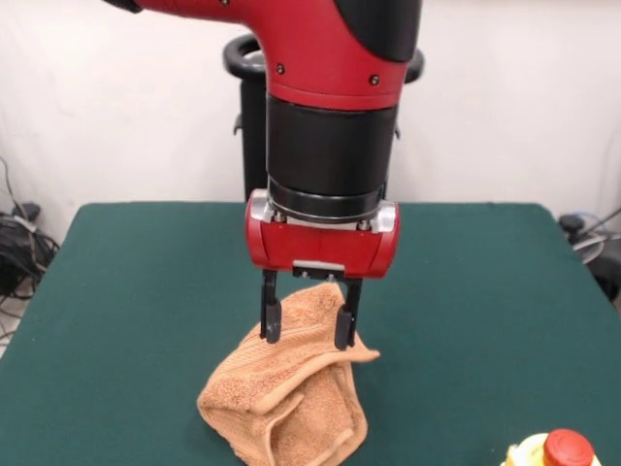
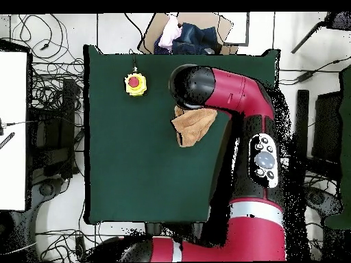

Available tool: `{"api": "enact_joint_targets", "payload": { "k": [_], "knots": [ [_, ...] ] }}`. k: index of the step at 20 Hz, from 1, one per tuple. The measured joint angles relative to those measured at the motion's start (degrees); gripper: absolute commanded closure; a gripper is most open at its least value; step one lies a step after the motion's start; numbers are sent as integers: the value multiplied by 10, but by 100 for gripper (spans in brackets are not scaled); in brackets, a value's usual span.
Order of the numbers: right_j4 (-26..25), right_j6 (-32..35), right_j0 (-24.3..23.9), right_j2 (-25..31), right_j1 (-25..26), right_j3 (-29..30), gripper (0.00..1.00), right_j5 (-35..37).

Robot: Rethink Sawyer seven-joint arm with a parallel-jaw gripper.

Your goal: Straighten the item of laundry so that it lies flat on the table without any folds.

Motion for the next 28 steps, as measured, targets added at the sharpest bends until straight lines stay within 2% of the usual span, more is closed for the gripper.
{"api": "enact_joint_targets", "payload": {
  "k": [13,28],
  "knots": [
    [0,0,6,-1,19,0,0,-4],
    [0,0,28,-4,47,0,0,-60]
  ]
}}
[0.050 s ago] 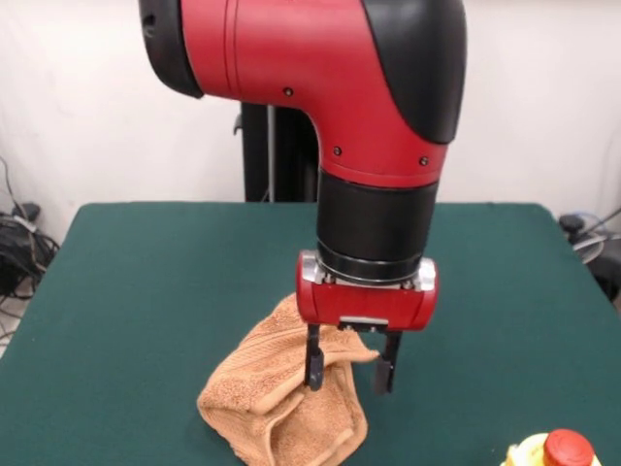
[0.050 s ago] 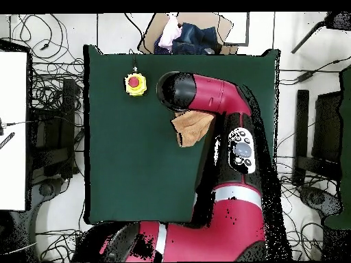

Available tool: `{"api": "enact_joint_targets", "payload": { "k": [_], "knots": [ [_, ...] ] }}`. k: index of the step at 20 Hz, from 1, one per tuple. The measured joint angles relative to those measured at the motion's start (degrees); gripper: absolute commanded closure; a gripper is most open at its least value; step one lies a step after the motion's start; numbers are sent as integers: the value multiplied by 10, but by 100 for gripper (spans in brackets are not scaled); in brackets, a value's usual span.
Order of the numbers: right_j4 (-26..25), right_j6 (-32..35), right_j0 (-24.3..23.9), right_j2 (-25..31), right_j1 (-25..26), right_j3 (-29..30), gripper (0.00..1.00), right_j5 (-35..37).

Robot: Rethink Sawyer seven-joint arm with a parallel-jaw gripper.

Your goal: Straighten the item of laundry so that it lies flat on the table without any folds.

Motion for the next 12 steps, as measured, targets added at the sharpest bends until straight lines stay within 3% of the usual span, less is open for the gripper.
{"api": "enact_joint_targets", "payload": {
  "k": [12],
  "knots": [
    [7,0,-15,0,-30,17,0,-1]
  ]
}}
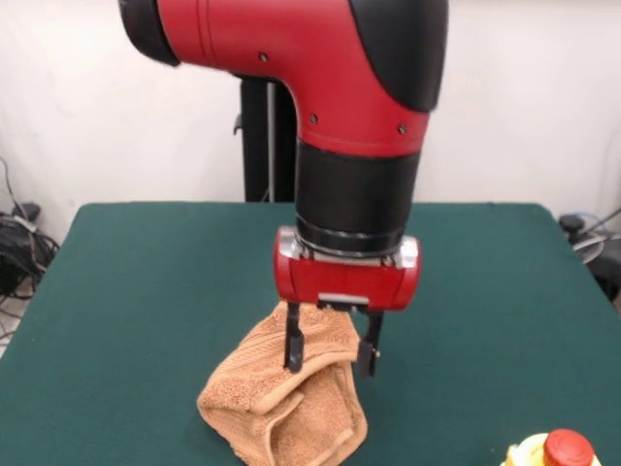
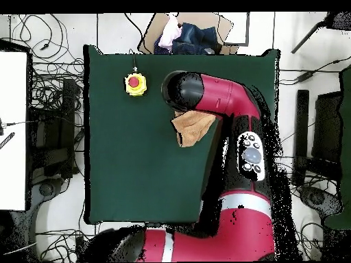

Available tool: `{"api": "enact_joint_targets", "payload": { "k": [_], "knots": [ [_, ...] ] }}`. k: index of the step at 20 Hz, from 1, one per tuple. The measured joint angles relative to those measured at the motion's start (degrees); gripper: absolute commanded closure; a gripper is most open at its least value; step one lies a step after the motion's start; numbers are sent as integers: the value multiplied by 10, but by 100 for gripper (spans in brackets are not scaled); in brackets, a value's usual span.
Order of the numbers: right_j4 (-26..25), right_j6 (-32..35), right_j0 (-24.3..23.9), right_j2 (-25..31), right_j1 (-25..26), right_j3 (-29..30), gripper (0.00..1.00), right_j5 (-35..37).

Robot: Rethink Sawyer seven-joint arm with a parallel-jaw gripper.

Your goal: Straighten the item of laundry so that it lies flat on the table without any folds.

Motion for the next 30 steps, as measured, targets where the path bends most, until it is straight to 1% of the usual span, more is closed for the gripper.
{"api": "enact_joint_targets", "payload": {
  "k": [1,4,10,19,23,30],
  "knots": [
    [3,0,-6,0,-13,10,0,0],
    [5,0,-13,0,-32,24,0,-3],
    [4,0,-14,0,-50,37,0,-19],
    [2,0,-10,0,-42,38,0,-90],
    [1,0,-10,0,-40,38,0,-106],
    [1,0,-7,0,-45,46,0,-111]
  ]
}}
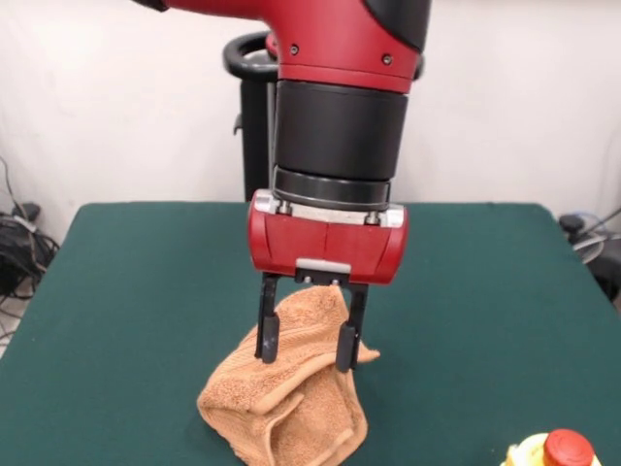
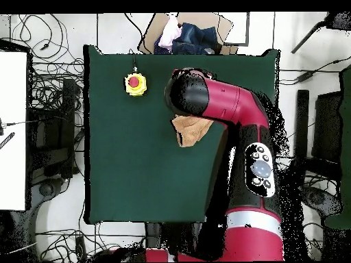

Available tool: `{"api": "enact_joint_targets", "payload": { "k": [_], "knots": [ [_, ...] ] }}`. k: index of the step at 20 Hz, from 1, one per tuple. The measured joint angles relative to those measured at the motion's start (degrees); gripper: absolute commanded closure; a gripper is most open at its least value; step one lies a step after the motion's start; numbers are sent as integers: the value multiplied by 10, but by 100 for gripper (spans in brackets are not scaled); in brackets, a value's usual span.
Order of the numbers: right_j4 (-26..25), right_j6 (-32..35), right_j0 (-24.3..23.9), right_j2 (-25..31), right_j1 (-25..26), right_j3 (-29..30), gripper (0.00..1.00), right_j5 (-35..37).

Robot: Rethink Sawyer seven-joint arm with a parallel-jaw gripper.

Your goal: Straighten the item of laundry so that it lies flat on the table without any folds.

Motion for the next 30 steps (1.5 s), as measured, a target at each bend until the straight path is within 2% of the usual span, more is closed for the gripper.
{"api": "enact_joint_targets", "payload": {
  "k": [15,30],
  "knots": [
    [0,0,25,-12,-46,69,0,0],
    [0,0,25,-15,-44,85,0,-16]
  ]
}}
